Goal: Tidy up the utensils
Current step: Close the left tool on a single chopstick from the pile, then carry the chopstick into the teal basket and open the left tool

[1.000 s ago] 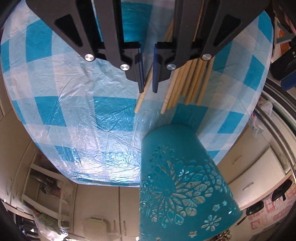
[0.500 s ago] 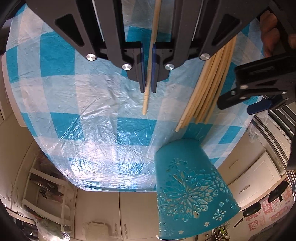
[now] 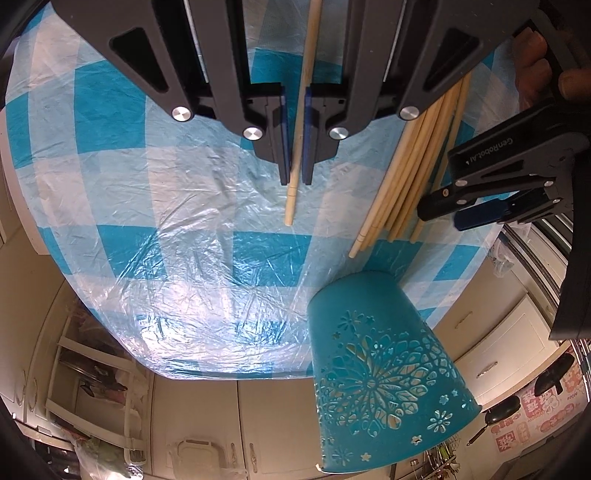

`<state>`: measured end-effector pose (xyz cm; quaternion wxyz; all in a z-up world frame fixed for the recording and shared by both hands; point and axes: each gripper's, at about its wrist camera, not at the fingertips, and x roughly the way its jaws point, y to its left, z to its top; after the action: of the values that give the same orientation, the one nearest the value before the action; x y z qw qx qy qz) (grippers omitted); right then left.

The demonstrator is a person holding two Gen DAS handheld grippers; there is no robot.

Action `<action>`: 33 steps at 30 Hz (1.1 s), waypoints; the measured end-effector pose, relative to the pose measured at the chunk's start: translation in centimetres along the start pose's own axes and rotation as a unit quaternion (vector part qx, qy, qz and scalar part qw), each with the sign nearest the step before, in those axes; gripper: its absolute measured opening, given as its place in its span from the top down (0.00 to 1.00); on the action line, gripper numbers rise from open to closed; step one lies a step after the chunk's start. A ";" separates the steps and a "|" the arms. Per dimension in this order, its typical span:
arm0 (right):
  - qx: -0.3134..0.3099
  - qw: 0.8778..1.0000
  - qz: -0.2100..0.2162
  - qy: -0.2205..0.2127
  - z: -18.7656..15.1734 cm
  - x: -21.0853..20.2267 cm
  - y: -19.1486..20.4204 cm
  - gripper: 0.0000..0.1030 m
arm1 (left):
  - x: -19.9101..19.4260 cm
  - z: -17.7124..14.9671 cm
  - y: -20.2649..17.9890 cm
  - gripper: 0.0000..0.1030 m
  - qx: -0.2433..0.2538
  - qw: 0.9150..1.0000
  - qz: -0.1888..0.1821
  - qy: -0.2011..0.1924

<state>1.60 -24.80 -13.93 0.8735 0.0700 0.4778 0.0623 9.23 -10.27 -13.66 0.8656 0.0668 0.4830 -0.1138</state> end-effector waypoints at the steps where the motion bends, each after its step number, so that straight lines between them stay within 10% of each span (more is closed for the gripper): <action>1: -0.001 1.000 -0.001 0.000 0.0 0.0 0.0 0.93 | 0.0 0.1 -0.3 0.84 0.009 1.000 -0.005 0.000; 22: -0.029 0.999 -0.026 -0.016 -0.1 0.2 0.7 0.93 | -1.2 0.6 1.8 0.95 -0.010 0.997 -0.066 0.030; 33: -0.023 0.999 -0.020 -0.016 -0.1 0.2 0.4 0.92 | -15.0 5.4 6.5 0.95 -0.085 0.970 -0.186 -0.128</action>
<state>1.55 -24.34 -14.05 0.8837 0.0410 0.4631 0.0542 7.74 -3.25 1.92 0.8864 -0.1130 0.3798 -0.2393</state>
